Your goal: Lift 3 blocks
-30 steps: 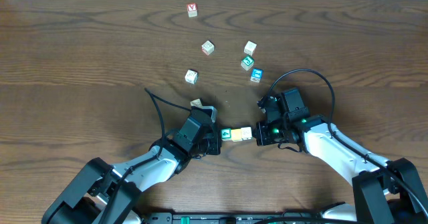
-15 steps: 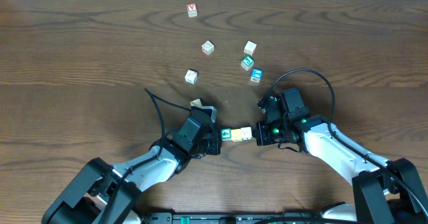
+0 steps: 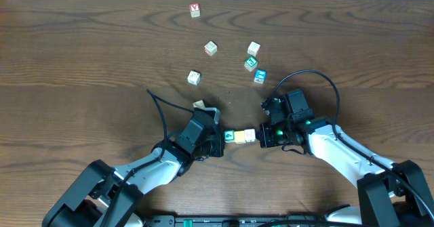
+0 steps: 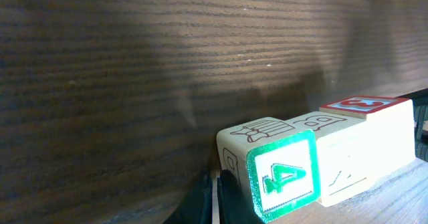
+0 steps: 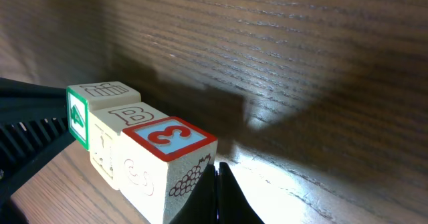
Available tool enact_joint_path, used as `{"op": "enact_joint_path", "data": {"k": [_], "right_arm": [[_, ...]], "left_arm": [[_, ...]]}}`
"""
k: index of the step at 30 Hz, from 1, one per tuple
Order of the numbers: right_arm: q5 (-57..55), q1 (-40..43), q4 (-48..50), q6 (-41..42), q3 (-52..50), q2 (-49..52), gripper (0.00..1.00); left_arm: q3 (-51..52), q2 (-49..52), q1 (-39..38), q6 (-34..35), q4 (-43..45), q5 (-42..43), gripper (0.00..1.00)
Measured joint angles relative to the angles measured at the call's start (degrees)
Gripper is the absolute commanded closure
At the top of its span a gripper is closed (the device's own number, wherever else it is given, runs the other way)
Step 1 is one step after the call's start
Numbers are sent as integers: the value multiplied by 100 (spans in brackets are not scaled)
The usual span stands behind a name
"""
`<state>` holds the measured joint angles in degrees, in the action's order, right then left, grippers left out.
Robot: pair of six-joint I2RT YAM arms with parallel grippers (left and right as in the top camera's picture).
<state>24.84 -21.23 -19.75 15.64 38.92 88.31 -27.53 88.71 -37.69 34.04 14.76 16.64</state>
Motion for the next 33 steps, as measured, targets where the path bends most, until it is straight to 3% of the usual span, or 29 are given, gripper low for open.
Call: {"op": "enact_joint_path", "data": {"k": [33], "right_arm": [[-192, -7, -190, 136, 0, 0, 99]], "left_arm": [[-2, -42, -2, 0, 28, 203, 93]]}}
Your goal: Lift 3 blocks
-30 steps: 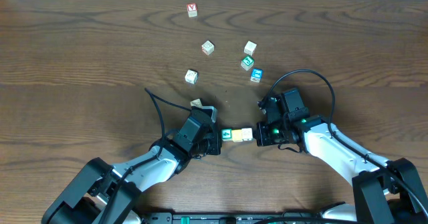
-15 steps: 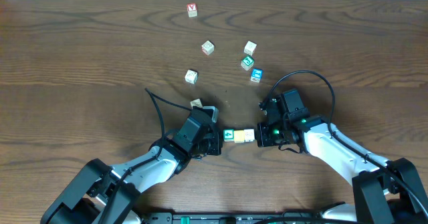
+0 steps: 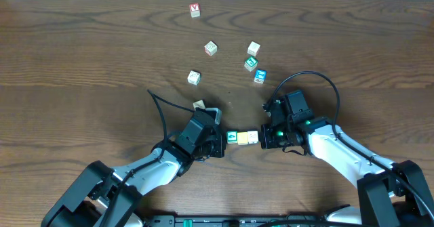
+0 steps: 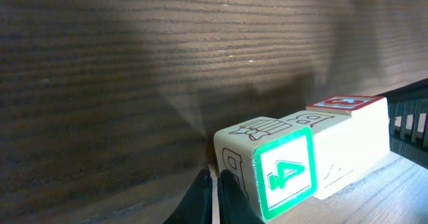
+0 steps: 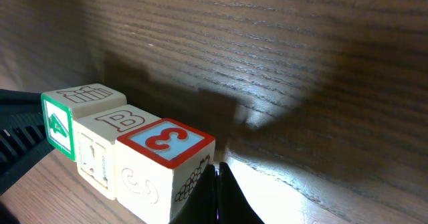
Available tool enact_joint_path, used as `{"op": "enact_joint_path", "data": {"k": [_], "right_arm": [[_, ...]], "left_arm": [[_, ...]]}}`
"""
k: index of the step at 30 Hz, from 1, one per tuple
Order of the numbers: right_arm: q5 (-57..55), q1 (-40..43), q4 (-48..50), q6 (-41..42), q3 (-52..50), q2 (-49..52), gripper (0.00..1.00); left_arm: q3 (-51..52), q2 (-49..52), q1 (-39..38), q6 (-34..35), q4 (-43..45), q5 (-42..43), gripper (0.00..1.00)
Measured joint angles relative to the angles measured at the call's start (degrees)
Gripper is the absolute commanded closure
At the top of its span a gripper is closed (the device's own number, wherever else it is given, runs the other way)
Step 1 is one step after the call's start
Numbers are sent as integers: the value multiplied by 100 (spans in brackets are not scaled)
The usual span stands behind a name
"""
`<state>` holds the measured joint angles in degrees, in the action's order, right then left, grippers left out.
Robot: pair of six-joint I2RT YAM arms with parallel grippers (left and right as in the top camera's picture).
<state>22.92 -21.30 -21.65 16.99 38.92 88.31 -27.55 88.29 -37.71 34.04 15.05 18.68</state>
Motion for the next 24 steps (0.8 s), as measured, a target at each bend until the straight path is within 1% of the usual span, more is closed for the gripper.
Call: {"op": "enact_joint_path", "data": {"k": [24], "right_arm": [[-83, 0, -39, 2, -2, 0, 99]], "left_arm": [[0, -297, 0, -2, -50, 55, 93]]}}
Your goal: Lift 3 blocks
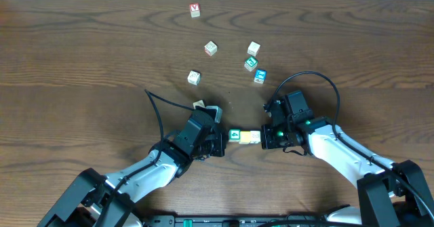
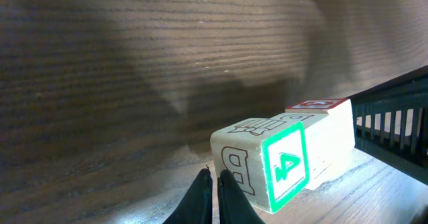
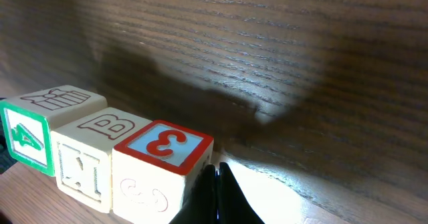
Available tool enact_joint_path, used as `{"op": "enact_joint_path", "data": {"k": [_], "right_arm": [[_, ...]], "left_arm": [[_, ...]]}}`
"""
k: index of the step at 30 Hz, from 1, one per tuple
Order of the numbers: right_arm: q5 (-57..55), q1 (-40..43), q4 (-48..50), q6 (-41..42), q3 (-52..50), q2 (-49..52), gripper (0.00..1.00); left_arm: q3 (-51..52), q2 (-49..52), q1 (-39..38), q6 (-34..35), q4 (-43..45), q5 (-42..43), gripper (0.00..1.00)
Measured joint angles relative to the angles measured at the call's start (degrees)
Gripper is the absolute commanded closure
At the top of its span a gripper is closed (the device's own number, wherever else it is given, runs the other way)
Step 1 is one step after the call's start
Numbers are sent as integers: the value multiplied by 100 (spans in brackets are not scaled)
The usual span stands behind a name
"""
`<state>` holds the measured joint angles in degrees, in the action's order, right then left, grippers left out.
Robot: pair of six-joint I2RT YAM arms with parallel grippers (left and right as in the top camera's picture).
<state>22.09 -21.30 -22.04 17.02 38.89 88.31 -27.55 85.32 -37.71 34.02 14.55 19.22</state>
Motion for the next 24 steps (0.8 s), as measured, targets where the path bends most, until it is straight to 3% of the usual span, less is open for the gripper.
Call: {"op": "enact_joint_path", "data": {"k": [24], "right_arm": [[11, 0, -136, 0, 0, -251, 99]], "left_arm": [[0, 0, 2, 0, -22, -2, 93]]}}
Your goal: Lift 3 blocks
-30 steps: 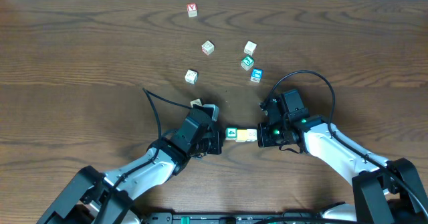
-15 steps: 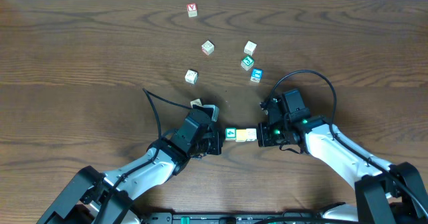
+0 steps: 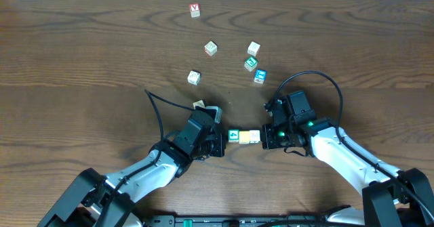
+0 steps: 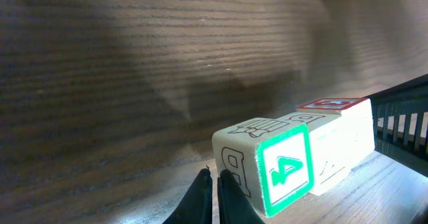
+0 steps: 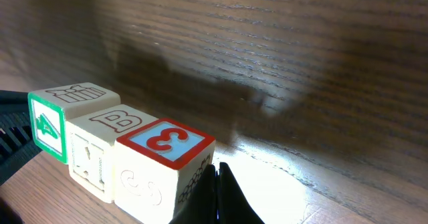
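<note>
Three wooden blocks form a row: a green "4" block (image 4: 286, 172), a cream "B" block (image 5: 110, 120) and a red "3" block (image 5: 164, 142). The row hangs above the table with its shadow apart on the wood. My left gripper (image 4: 214, 177) is shut, its tip against the green block's side. My right gripper (image 5: 217, 167) is shut, its tip against the red block's side. In the overhead view the row (image 3: 244, 137) lies between the left gripper (image 3: 222, 143) and the right gripper (image 3: 264, 137).
Several loose blocks lie at the back: a red one (image 3: 195, 9), cream ones (image 3: 211, 48) (image 3: 253, 48) (image 3: 194, 77), a green one (image 3: 251, 64) and a blue one (image 3: 260, 76). Another block (image 3: 199, 105) sits beside the left arm. Black cables arch over both wrists.
The row has turned slightly between the two fingertips and sits a touch left in the overhead view. Both grippers are still shut against its ends.
At the oldest moment the three blocks were pinched in a row between both shut grippers. At each later moment the row was still pinched, and its shadow lay farther from it on the wood. Now it hangs there, little shifted.
</note>
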Available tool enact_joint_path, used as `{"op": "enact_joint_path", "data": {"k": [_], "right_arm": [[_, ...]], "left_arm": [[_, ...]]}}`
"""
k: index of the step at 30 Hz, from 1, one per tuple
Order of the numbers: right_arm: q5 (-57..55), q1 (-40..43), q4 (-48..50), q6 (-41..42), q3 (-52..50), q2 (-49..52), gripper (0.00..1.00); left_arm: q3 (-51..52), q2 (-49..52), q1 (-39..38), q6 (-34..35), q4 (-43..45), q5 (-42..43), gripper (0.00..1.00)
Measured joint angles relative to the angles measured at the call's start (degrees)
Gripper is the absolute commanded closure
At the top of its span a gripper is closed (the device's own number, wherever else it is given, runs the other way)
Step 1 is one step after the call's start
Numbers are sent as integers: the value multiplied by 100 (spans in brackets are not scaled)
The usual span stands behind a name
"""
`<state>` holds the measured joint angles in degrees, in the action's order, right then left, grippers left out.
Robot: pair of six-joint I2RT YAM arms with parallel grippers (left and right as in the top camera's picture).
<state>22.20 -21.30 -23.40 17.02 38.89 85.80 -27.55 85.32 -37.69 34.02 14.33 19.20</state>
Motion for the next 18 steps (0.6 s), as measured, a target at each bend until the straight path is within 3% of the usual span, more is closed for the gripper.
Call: {"op": "enact_joint_path", "data": {"k": [18], "right_arm": [[-37, 0, -46, 37, 0, -4, 99]], "left_arm": [[2, -337, 0, 0, 0, 2, 93]]}}
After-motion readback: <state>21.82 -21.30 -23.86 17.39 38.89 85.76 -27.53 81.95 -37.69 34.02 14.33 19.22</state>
